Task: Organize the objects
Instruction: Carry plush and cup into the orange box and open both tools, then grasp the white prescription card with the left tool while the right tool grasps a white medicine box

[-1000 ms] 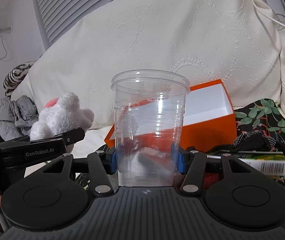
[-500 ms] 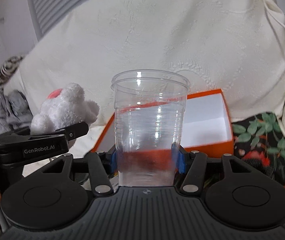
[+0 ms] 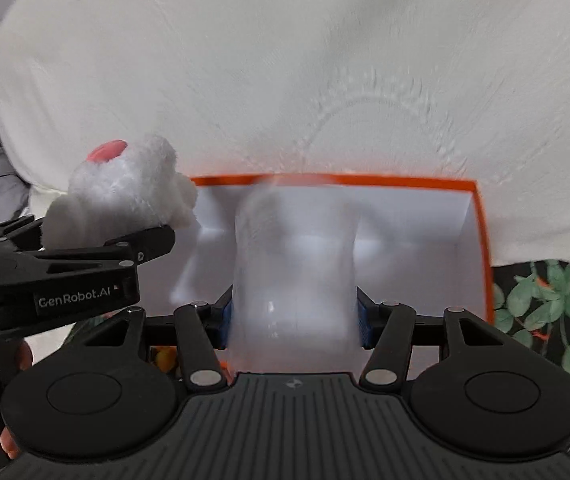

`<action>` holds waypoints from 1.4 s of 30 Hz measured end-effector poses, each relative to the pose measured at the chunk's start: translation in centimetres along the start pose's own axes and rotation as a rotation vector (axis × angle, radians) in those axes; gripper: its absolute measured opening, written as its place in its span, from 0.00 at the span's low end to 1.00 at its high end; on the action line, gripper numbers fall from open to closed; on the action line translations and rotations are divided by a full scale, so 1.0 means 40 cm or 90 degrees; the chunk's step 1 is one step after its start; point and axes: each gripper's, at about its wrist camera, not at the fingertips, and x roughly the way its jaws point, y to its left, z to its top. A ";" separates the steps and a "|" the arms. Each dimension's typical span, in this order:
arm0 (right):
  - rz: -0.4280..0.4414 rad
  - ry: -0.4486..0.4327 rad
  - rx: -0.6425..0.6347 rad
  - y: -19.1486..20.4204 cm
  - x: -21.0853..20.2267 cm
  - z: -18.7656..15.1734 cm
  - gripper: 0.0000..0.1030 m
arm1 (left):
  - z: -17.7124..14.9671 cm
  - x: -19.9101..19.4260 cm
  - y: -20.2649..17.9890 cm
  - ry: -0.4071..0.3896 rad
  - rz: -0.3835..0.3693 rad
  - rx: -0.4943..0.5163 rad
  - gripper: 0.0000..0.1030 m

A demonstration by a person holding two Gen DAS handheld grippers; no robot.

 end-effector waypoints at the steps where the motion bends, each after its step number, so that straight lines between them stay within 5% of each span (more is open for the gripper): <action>1: -0.002 0.011 0.003 -0.002 0.020 0.004 0.67 | -0.003 0.017 -0.001 0.021 -0.005 0.001 1.00; 4: -0.017 0.033 -0.007 -0.003 0.055 -0.004 0.82 | -0.026 0.020 0.001 0.050 0.009 0.000 1.00; 12: 0.011 -0.010 0.042 -0.051 -0.119 -0.087 0.90 | -0.065 -0.170 -0.033 0.003 0.003 0.061 1.00; 19: 0.181 0.034 0.171 -0.089 -0.280 -0.196 0.90 | -0.109 -0.235 -0.054 0.012 0.032 0.107 1.00; 27: 0.222 0.182 0.315 -0.083 -0.163 -0.221 0.88 | -0.138 -0.280 -0.005 0.023 0.041 0.065 1.00; 32: 0.174 0.221 0.334 -0.054 -0.080 -0.245 0.86 | -0.136 -0.273 0.001 0.025 0.034 0.058 1.00; 36: 0.140 0.206 0.322 -0.037 -0.072 -0.259 0.84 | -0.137 -0.259 -0.013 0.030 0.024 0.063 1.00; 42: 0.166 0.143 0.312 -0.065 -0.141 -0.303 0.81 | -0.127 -0.245 -0.042 0.044 0.003 0.068 1.00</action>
